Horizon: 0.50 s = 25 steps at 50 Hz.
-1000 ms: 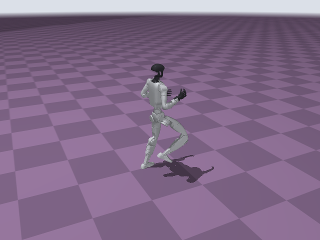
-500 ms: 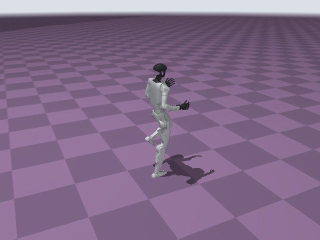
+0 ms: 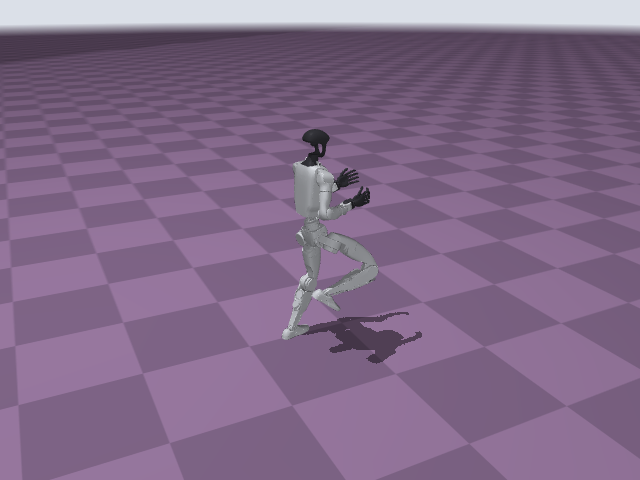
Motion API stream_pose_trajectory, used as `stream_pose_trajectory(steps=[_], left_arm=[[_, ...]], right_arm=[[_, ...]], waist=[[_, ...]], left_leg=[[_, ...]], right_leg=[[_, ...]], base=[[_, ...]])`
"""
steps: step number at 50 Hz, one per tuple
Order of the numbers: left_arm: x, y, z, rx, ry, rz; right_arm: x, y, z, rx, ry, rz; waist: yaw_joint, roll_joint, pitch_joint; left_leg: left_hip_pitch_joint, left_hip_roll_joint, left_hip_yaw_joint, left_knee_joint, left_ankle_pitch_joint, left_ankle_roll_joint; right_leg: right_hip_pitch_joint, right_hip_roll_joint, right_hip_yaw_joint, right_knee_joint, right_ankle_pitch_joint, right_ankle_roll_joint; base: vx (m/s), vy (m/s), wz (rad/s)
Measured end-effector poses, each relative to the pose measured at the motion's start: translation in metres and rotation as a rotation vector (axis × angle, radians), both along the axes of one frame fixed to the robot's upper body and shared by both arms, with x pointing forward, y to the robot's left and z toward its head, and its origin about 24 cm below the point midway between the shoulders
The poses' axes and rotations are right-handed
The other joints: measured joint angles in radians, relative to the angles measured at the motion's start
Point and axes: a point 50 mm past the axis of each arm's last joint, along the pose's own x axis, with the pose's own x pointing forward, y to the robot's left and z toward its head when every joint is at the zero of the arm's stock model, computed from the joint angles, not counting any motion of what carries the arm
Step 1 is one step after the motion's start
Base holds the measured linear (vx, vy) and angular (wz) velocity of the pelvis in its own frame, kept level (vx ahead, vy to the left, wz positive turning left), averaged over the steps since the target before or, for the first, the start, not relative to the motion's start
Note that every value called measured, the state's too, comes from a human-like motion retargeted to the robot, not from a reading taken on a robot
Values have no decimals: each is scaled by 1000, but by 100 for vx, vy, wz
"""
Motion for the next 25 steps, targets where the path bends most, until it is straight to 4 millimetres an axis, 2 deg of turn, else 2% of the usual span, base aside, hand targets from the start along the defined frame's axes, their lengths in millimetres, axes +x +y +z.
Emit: stream_pose_trajectory(steps=[2, 3, 5, 7, 10, 12, 13, 15, 17, 20, 21, 22, 23, 25], left_arm=[[8, -19, 67, -3, -274, -87], [3, -23, 94, -10, -395, -115], [-12, -23, 127, -7, -575, -106], [-21, -25, 127, 97, -645, -21], [-31, -23, 108, 9, -562, -63], [-36, -25, 94, -98, -465, -166], [-39, -25, 87, -153, -425, -209], [-45, -24, 76, -209, -371, -263], [-47, -19, 65, -224, -332, -263], [-51, 8, 37, -152, -226, -127], [-53, 21, 26, -161, -173, -79], [-56, 34, 13, -172, -113, -32], [-61, 47, -2, -191, -36, 9], [-79, 69, -33, -186, 139, 76]], right_arm=[[-12, -16, -2, -21, 17, -5], [-19, -24, 2, -44, 14, 21], [-35, -38, 7, -93, 39, 87], [-51, -53, 5, -112, 115, 136], [-80, -80, -7, -163, 283, 84], [-97, -93, -21, -223, 393, 11], [-103, -96, -31, -223, 443, -32], [-107, -95, -47, -307, 520, 2], [-95, -90, -65, -306, 552, 48], [-64, -90, -88, -249, 558, 19], [-42, -90, -90, -235, 516, -25], [-17, -88, -86, -237, 457, -57], [12, -84, -71, -268, 362, -71], [60, -63, -20, -290, 136, -25]], waist=[[6, 17, 1], [-6, 28, -29], [-65, 44, -120], [-98, 89, -273], [-149, 148, -418], [-137, 149, -417], [-121, 122, -393], [-43, 33, -356], [45, -36, -347], [156, -46, -294], [187, -24, -232], [213, 3, -164], [229, 36, -86], [234, 59, 5]], left_leg=[[-67, 25, 14, 86, -11, -5], [-84, 36, 23, 72, 0, -4], [-76, 44, 30, -43, 77, -5], [-108, 66, 48, -164, 227, -28], [-88, 89, 18, -328, 537, -124], [-43, 81, 7, -327, 666, -175], [-20, 58, 5, -271, 671, -177], [-102, -45, 36, 42, 547, -112], [-346, -72, 108, 539, 367, -47], [-640, 26, 156, 1207, 150, -22], [-698, 63, 140, 1371, 92, -48], [-746, 95, 120, 1513, 41, -78], [-776, 116, 90, 1613, 3, -116], [-851, 113, 57, 1723, -40, -131]], right_leg=[[-113, 30, -1, 85, 5, -18], [-159, 39, -12, 91, 24, -30], [-188, 40, -41, 26, 76, -47], [-181, 79, -83, -159, 130, -138], [3, 155, -126, -609, 375, -86], [251, 225, -81, -1045, 555, -23], [413, 234, -41, -1304, 653, 4], [670, 163, 76, -1789, 839, 43], [742, 82, 167, -1992, 762, 7], [803, 58, 176, -2063, 392, -87], [815, 78, 196, -2049, 316, -130], [816, 104, 221, -2004, 246, -179], [792, 141, 255, -1899, 190, -241], [708, 176, 277, -1682, 123, -277]], base=[[0, 2, -29], [15, 0, -35], [23, -3, -28], [25, -9, -42], [33, -15, 23], [30, -14, 19], [27, -13, -33], [19, -12, -109], [7, -12, -134], [-4, -9, -125], [-14, -8, -142], [-20, -8, -146], [-20, -8, -120], [-11, -7, -48]])
